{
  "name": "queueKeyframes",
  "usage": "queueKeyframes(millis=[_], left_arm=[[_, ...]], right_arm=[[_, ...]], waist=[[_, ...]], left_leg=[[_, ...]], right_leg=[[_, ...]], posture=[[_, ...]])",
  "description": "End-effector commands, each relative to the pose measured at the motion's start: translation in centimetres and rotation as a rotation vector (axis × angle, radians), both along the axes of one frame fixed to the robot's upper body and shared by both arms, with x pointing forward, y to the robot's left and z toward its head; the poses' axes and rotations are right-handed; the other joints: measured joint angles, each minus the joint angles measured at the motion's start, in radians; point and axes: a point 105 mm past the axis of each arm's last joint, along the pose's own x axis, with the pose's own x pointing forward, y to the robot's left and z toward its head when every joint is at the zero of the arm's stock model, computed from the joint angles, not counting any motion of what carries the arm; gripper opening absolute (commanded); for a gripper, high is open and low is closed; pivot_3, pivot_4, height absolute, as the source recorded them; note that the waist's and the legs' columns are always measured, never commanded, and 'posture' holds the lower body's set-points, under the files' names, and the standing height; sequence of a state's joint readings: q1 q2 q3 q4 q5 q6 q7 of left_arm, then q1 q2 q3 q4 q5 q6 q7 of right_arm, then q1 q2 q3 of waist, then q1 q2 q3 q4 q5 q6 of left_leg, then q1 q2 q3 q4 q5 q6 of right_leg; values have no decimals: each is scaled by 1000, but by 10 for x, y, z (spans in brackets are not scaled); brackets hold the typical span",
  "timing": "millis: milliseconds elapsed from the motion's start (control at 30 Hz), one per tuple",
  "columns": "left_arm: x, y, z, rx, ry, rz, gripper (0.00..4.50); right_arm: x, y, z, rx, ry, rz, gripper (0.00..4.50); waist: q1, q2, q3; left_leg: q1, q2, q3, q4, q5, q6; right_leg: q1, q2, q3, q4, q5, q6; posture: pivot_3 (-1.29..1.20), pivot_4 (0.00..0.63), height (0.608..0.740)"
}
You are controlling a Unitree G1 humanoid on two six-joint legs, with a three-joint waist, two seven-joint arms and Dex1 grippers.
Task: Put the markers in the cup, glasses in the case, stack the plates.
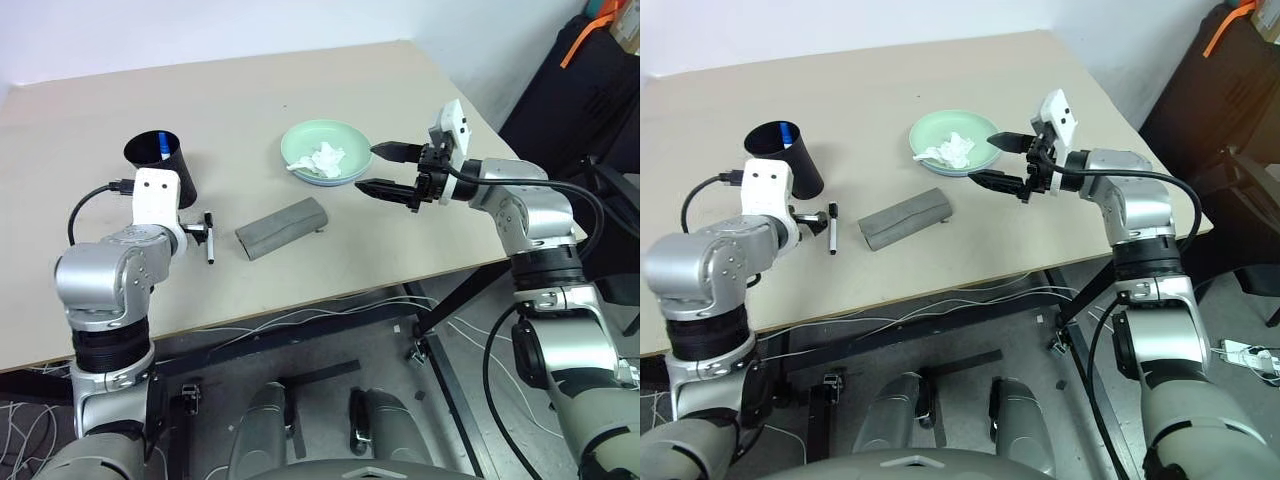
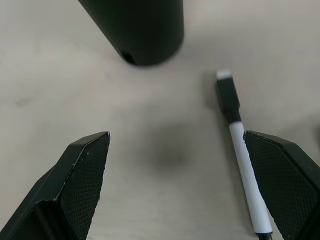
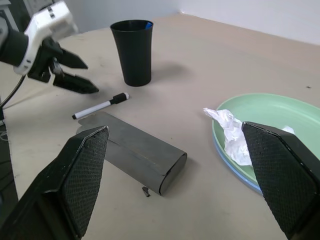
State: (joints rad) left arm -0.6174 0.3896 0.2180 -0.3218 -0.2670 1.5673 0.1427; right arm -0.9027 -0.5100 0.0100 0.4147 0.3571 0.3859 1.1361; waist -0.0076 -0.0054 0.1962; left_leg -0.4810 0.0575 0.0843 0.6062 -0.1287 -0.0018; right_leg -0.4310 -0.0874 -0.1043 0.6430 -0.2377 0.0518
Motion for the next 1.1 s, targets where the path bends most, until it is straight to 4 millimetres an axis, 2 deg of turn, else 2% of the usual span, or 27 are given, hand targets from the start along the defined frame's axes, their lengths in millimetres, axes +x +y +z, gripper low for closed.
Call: queueKeyframes(millis=[33, 233, 333, 700, 900, 1100], left_arm=[[3, -6, 3, -11, 11, 10, 4475], [9, -9, -10, -42, 75, 52, 4475], [12, -8, -13, -46, 104, 74, 3893], [13, -6, -23, -78, 151, 111, 42], [15, -5, -12, -27, 113, 107, 42], [31, -19, 25, -13, -105, -50, 42]], right_arm=[[-3, -3, 14, 4, -63, -6, 4500], [-3, -7, 10, -6, -57, -28, 4500], [-4, -6, 9, -7, -58, -29, 4500], [-2, -7, 4, -15, -53, -50, 4500], [1, -9, 3, -22, -53, -62, 4500], [-1, -7, 5, -15, -59, -55, 4500]], waist=[[1, 0, 0], [0, 0, 0], [0, 0, 0], [-7, 0, 0], [-7, 0, 0], [-1, 0, 0]], left_leg=[[0, 0, 0, 0, 0, 0], [0, 0, 0, 0, 0, 0], [0, 0, 0, 1, 0, 0], [2, 3, -1, 1, 0, 0], [2, 4, 0, 1, 0, 0], [-1, 4, 0, 0, 0, 0]], right_leg=[[0, 0, 0, 0, 0, 0], [0, 0, 0, 0, 2, 3], [0, 0, 0, 1, 2, 2], [0, 1, 0, 1, 3, -2], [0, 1, 0, 0, 3, -2], [-2, 1, 0, 0, 3, -2]], posture=[[0, 150, 727], [0, 150, 727], [0, 150, 727], [0, 150, 727], [0, 150, 727], [0, 150, 727]])
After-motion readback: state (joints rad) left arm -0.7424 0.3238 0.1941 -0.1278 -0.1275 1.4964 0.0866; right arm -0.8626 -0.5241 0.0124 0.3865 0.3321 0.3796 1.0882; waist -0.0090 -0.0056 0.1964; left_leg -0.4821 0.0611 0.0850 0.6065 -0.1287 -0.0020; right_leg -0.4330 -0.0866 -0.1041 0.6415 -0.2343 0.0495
